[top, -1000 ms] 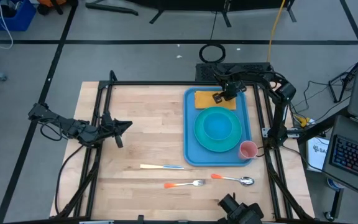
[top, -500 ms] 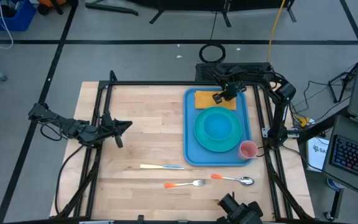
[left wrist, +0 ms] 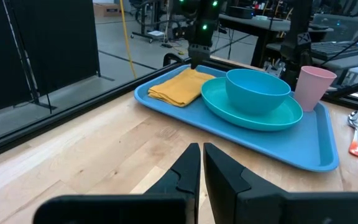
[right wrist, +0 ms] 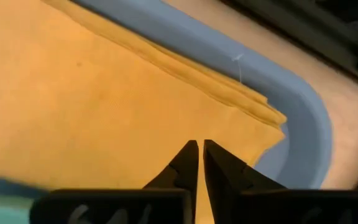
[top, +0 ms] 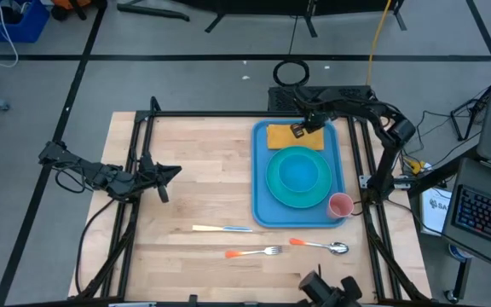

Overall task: Set up tray
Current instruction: Put the orange fork on the yellow table napkin on the blue serving tray

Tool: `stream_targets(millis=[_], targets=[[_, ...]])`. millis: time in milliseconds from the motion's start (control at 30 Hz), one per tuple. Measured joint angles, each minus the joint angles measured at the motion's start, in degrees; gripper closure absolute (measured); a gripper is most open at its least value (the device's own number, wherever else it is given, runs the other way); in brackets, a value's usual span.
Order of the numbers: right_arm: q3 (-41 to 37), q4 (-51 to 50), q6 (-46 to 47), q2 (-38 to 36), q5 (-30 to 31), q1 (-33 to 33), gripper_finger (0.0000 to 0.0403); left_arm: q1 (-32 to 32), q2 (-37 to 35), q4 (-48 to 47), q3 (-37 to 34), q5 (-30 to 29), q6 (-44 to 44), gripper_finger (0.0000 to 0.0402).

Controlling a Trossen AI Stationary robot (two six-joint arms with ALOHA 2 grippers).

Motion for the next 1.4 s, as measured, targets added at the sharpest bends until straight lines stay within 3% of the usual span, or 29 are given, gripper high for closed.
stream_targets(millis=[367, 1033, 1400], targets=[[0.0, 4.4, -3.0, -6.7, -0.2, 6.9, 0.0363, 0.0, 0.0, 0.0, 0.0, 0.0, 0.0, 0.0378], [-3.0, 26.6, -15.7, -8.1, 1.7, 33.6, 0.0389, 0.0, 0.0, 0.0, 0.0, 0.0, 0.0, 0.0378], [-7.5, 34.5, -15.0, -8.1, 5.8, 39.0, 0.0402, 0.0, 0.0, 0.0, 0.0, 0.0, 0.0, 0.0378]])
